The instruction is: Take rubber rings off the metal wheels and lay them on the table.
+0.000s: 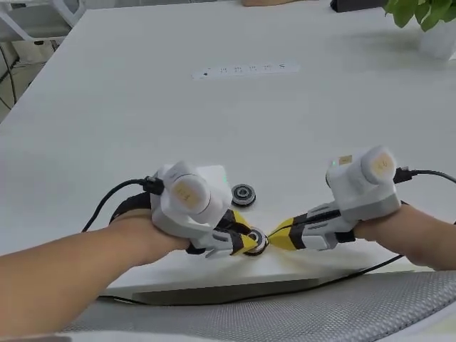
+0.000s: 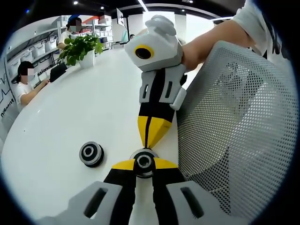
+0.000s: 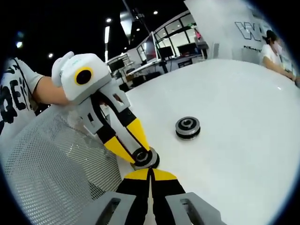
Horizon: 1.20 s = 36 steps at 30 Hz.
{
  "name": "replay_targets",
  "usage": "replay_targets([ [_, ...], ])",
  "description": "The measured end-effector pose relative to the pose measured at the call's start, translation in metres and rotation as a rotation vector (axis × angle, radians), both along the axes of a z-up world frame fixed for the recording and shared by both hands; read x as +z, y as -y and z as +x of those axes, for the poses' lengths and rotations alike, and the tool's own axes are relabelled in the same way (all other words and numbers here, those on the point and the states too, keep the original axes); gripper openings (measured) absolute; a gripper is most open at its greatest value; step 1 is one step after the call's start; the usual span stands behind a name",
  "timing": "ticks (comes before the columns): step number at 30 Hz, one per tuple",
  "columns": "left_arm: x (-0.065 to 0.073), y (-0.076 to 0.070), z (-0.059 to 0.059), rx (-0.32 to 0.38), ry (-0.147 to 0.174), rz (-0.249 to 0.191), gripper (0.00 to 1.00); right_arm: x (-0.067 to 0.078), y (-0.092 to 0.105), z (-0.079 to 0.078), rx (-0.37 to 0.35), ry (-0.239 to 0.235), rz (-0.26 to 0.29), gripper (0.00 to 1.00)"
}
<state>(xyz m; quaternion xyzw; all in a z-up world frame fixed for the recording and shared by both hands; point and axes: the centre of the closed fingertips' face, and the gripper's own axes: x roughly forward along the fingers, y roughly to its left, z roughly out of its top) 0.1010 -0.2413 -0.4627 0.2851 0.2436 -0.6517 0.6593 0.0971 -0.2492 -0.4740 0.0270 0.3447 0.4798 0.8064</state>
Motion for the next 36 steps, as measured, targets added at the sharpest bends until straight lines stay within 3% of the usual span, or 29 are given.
replay_targets([
  [2, 0.000, 0.000, 0.000, 0.002, 0.000, 0.001, 0.07, 0.004, -0.003, 0.002, -0.031, -0.021, 0.042, 0.00],
  [12, 0.000, 0.000, 0.001, 0.006, 0.007, 0.009, 0.07, 0.009, -0.002, 0.002, -0.066, -0.057, 0.080, 0.00],
  [36, 0.000, 0.000, 0.000, 0.002, 0.006, 0.014, 0.07, 0.013, -0.009, 0.002, -0.027, -0.035, 0.094, 0.00],
])
